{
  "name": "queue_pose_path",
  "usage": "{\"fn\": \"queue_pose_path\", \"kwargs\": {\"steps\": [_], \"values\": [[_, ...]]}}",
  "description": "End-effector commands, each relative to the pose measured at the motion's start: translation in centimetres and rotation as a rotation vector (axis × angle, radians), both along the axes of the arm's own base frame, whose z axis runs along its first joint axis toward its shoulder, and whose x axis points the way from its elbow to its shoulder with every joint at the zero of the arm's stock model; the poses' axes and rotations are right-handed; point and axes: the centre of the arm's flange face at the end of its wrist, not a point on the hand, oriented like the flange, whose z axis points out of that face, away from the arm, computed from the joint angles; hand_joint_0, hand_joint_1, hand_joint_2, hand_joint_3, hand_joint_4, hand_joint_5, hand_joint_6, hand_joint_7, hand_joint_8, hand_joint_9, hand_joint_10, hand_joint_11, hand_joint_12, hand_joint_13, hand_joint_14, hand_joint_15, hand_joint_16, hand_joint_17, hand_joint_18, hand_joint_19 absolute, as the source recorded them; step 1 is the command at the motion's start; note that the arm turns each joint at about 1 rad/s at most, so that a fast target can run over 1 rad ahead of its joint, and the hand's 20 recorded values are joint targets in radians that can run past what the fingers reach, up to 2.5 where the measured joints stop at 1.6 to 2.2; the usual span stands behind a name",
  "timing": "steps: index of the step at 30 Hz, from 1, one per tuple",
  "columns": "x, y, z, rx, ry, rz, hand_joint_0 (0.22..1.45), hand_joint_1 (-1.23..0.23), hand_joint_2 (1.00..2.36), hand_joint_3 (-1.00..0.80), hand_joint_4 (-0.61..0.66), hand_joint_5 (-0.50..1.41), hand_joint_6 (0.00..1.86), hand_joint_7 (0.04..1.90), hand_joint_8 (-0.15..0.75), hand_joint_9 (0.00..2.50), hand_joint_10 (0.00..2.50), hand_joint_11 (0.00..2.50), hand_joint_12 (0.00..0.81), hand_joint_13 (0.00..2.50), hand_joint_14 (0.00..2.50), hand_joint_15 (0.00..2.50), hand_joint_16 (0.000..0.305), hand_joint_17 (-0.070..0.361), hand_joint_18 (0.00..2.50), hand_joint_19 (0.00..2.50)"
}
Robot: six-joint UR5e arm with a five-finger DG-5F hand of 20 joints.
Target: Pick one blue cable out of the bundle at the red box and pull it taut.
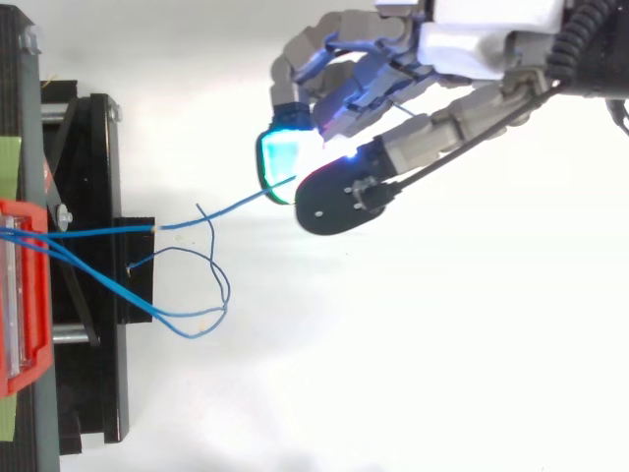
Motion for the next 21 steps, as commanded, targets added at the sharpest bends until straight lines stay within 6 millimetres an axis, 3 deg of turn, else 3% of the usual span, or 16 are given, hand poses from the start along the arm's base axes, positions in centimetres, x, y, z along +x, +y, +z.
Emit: {"fn": "queue_pose_path", "kwargs": {"steps": [1, 21], "values": [[-1.07, -0.13, -0.35, -0.003, -0.020, -0.010, 0.61, -0.94, 1.03, 0.01, -0.08, -0.06, 0.82, 1.18, 0.284, 0.80, 0.01, 0.23, 0.377, 0.37, 0.00, 0.00, 0.056, 0.127, 0.51, 0.12], [-0.07, 0.34, -0.04, -0.010, -0.099, -0.007, 0.61, -0.93, 1.03, 0.00, -0.08, -0.07, 0.82, 1.18, 0.281, 0.78, 0.01, 0.23, 0.378, 0.37, 0.00, 0.00, 0.057, 0.128, 0.50, 0.11]]}}
